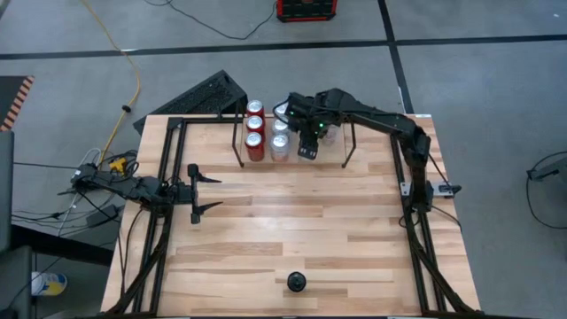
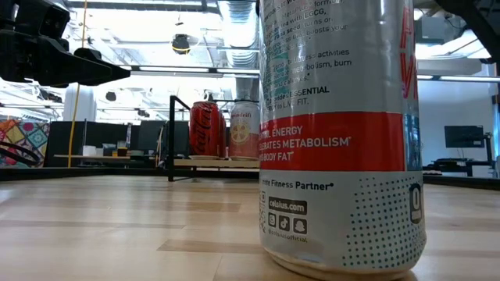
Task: Place canned beverage on shelf
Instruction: Put the white blue soda can on the shelf and align with other white blue soda cans
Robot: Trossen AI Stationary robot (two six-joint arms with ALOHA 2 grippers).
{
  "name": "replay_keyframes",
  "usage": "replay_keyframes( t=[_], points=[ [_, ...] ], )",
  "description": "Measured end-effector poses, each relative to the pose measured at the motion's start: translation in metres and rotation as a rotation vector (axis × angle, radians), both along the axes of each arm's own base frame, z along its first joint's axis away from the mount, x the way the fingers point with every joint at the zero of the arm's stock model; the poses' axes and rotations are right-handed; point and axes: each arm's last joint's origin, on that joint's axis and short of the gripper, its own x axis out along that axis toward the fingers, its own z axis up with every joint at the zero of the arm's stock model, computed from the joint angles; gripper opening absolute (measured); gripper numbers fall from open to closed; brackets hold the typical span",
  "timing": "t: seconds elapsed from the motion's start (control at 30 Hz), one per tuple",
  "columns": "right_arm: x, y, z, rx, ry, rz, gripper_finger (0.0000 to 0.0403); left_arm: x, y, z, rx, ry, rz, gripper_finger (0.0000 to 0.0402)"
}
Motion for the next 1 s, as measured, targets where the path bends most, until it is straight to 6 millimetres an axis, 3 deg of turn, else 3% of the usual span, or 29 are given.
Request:
replay_keyframes(
  t=[1.0],
  points=[
    [-0.001,-0.013,-0.004,0.031,-0.018,-0.014,0.0279,0.000,0.000,0.000,0.000,0.000,0.000,0.0297]
  ],
)
